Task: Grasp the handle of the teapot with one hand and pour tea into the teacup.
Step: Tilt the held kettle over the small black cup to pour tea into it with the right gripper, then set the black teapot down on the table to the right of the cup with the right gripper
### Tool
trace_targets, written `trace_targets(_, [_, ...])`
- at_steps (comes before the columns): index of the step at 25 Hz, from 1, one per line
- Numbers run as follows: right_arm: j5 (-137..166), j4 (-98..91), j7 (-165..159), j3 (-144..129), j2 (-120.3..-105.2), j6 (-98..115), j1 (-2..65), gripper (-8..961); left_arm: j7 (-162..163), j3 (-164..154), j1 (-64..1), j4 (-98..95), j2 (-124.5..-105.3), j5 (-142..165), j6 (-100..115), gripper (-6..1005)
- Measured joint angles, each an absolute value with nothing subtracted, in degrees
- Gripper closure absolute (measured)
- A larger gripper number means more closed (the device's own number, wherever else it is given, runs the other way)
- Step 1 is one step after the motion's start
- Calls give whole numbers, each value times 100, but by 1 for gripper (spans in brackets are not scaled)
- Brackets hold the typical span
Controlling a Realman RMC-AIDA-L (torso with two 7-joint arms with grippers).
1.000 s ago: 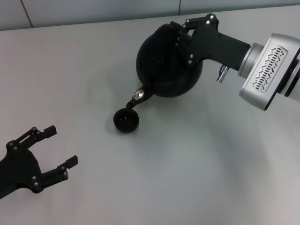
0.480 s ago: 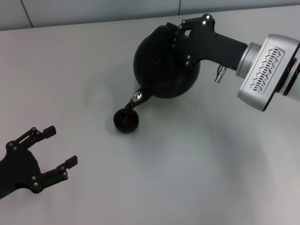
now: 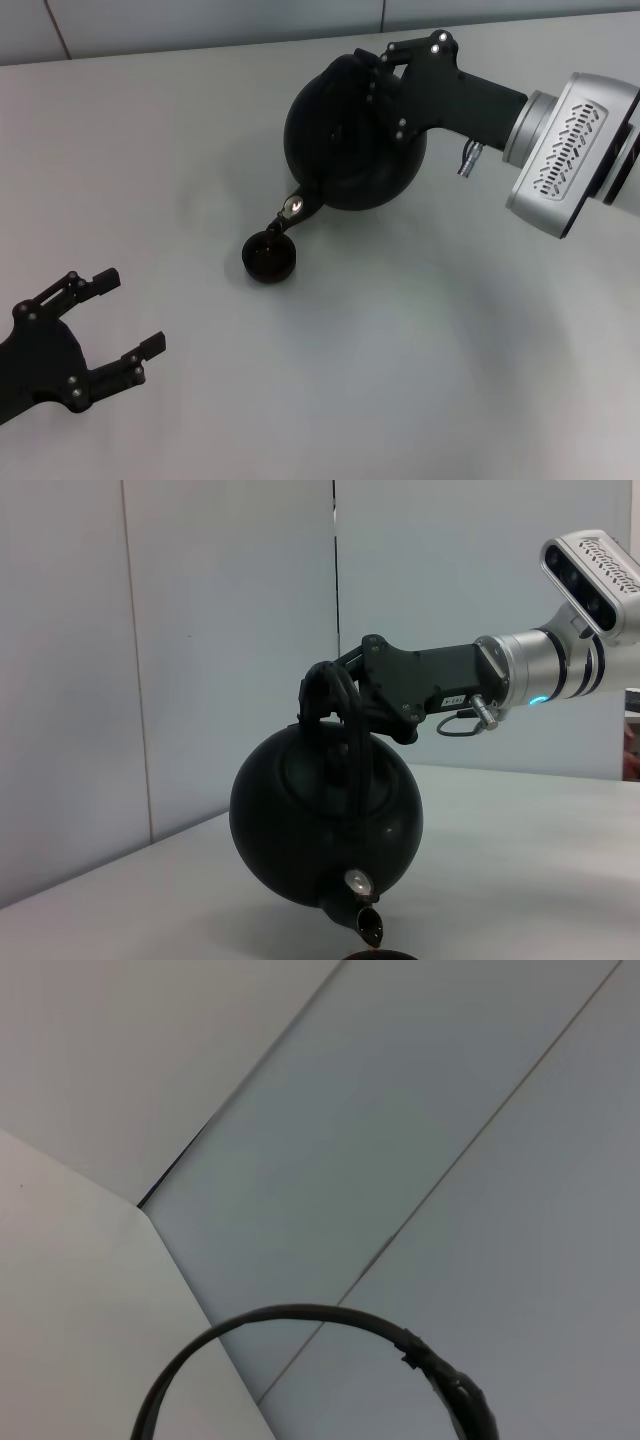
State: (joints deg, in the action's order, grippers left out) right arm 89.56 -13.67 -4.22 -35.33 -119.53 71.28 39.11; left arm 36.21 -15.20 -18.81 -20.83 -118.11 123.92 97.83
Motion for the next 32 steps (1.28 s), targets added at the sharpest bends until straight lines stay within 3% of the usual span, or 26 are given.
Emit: trace_targets(32, [7525, -1340, -4619, -3385, -11933, 7489, 3134, 868, 3621, -1522, -1886, -2083, -11803, 12392, 9808, 139])
